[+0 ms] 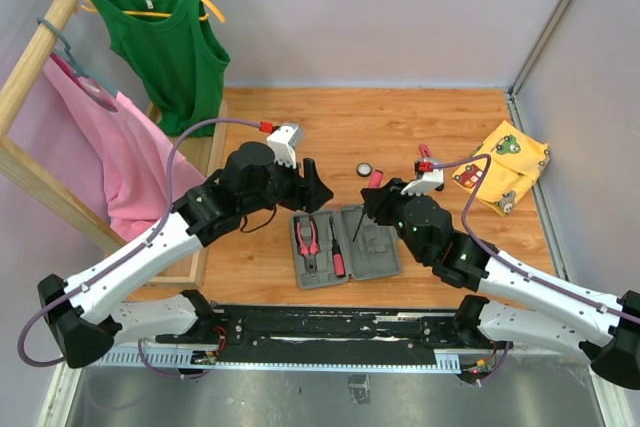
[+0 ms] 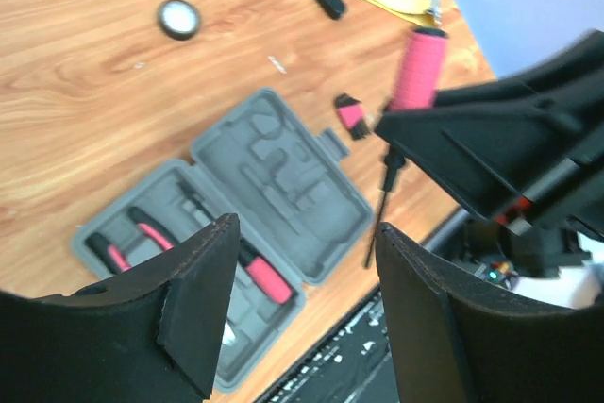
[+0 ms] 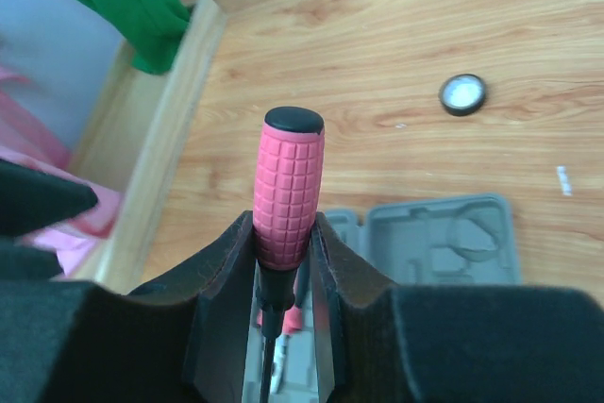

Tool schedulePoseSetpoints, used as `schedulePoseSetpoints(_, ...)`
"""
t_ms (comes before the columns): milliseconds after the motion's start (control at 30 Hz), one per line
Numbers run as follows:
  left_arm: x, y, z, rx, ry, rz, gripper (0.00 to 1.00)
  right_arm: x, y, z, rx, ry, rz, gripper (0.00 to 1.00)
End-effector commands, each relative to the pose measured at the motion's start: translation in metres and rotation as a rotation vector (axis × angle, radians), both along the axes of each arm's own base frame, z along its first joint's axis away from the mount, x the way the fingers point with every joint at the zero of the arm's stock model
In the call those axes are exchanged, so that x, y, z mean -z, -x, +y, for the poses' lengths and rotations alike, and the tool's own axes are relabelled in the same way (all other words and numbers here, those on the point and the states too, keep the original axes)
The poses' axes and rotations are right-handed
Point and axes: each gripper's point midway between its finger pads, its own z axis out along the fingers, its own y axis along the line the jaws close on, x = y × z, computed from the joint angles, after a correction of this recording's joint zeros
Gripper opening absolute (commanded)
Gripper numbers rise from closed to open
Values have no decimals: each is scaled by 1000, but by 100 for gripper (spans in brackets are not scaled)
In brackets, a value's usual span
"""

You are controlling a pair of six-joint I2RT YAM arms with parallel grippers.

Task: Sort the tools into containers
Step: Pick up the screwdriver from the center of the board, then place the screwdriver in the storage box.

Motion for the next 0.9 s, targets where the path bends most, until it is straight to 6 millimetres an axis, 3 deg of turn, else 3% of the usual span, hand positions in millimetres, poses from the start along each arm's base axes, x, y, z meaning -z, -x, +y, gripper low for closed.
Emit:
schedulePoseSetpoints(0,6,-26,19,-65,-48,-6,64,7,2,-19,11,220,-11,6)
schedulePoseSetpoints(267,28,-61,57,-181,-65,44,64,20,6,-18,-76,382,14,12)
schedulePoseSetpoints(400,34,-70,73,-229,-75,49,66,30,2,-16,-99,422,77,6)
schedulePoseSetpoints(667,20,-71,106,-302,-111,-17,67,40,-11,7,-193,365,149,7)
schedulePoseSetpoints(867,3,-63,127,-350,-136,-102,69,50,-20,37,-266,321,203,8)
